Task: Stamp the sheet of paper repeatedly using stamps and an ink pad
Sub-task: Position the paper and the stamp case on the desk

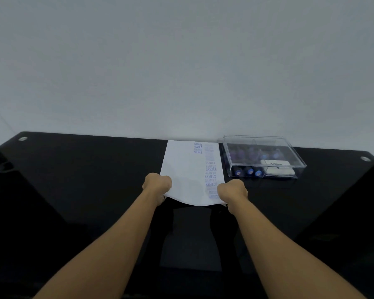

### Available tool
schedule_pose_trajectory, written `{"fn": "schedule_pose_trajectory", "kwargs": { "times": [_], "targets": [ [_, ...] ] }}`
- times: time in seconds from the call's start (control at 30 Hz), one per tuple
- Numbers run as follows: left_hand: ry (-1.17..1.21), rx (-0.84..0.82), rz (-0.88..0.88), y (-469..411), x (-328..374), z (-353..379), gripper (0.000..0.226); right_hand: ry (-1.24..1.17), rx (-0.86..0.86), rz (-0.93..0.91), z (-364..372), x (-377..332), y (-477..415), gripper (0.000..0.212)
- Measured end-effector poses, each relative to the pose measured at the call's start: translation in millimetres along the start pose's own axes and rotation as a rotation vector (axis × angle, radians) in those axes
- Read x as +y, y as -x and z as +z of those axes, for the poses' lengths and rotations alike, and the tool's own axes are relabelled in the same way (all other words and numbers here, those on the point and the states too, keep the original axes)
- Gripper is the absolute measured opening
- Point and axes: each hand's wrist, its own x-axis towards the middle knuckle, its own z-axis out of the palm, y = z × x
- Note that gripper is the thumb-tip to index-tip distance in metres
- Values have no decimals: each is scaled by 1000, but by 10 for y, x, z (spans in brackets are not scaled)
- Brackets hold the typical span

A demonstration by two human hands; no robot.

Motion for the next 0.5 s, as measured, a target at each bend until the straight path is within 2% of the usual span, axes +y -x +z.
{"fn": "schedule_pose_trajectory", "kwargs": {
  "times": [0.2,0.33,0.43,0.5],
  "targets": [
    [77,-88,-61,119,56,9,10,-103,-53,68,37,-1,-97,24],
    [27,-51,12,121,5,13,9,-82,-33,36,2,-13,-37,13],
    [83,-53,25,120,-55,-44,24,-71,-43,15,-26,33,-2,12],
    [82,-43,43,133,-114,-95,24,-69,-58,6,-37,76,15,13]
  ]
}}
